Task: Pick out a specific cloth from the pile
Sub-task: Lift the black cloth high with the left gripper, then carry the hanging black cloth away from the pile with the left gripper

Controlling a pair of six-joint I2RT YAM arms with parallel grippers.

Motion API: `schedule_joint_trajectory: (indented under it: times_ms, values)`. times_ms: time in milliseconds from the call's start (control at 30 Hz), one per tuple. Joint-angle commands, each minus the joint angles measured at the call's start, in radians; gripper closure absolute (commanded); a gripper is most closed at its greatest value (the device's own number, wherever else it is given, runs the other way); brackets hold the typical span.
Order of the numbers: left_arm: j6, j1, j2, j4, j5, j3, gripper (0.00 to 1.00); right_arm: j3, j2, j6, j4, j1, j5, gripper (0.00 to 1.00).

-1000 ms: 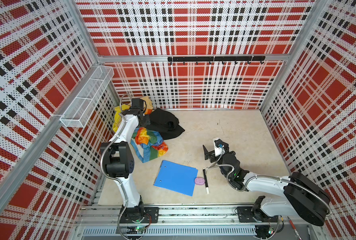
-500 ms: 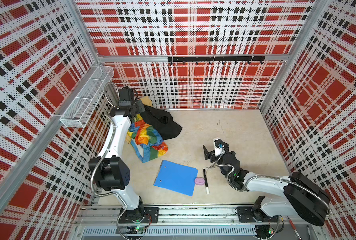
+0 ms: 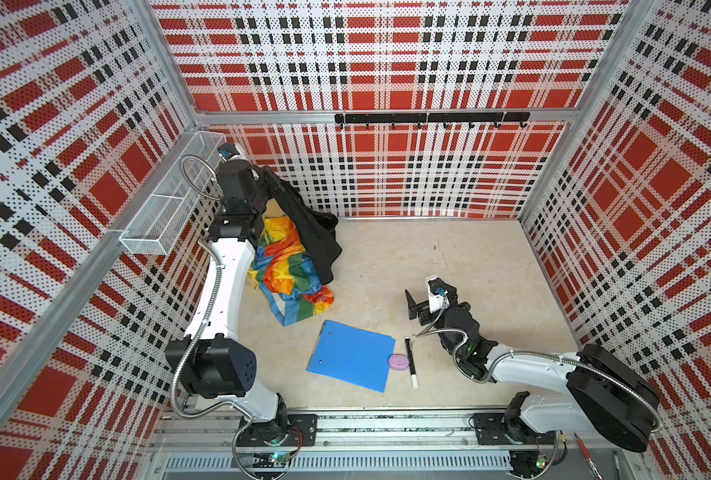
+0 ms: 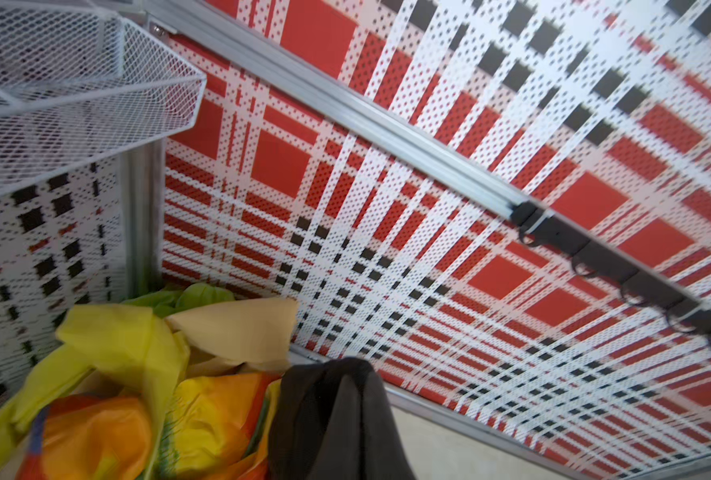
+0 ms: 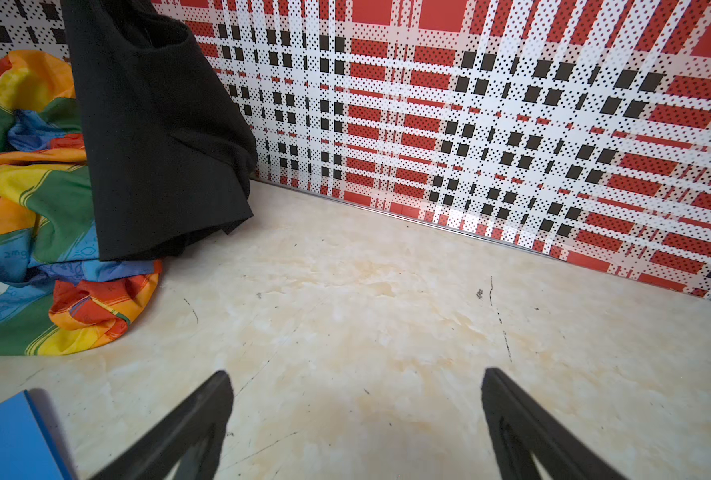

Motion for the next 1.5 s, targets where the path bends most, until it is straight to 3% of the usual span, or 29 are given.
schedule_joint_trajectory:
  times_ms: [0, 200, 400, 667, 833, 967, 1467]
  values:
    - [-0.078, -0.017, -0.009, 0.214, 0.053, 0.047, 1.00, 0.018, -0.017, -0.008, 0.026, 0.003, 0.011, 0.00]
    - [-0.044, -0.088, 0.030, 0.277, -0.052, 0.117, 1.00, 0.015, -0.021, -0.015, 0.026, 0.003, 0.018, 0.00]
    - [-0.157, -0.099, 0.027, 0.443, -0.107, 0.079, 1.00, 0.014, -0.019, -0.021, 0.030, 0.003, 0.022, 0.00]
    - [-0.343, -0.093, 0.101, 0.631, -0.020, 0.116, 1.00, 0.013, -0.022, -0.027, 0.032, 0.003, 0.027, 0.00]
    - [-0.371, -0.119, 0.136, 0.703, -0.002, 0.162, 1.00, 0.009, -0.025, -0.029, 0.039, 0.003, 0.030, 0.00]
    - [-0.465, -0.121, 0.176, 0.788, 0.057, 0.205, 1.00, 0.008, -0.023, -0.031, 0.042, 0.003, 0.031, 0.00]
    - [-0.489, -0.163, 0.273, 0.773, 0.189, 0.458, 1.00, -0.001, -0.031, -0.034, 0.054, 0.002, 0.021, 0.00]
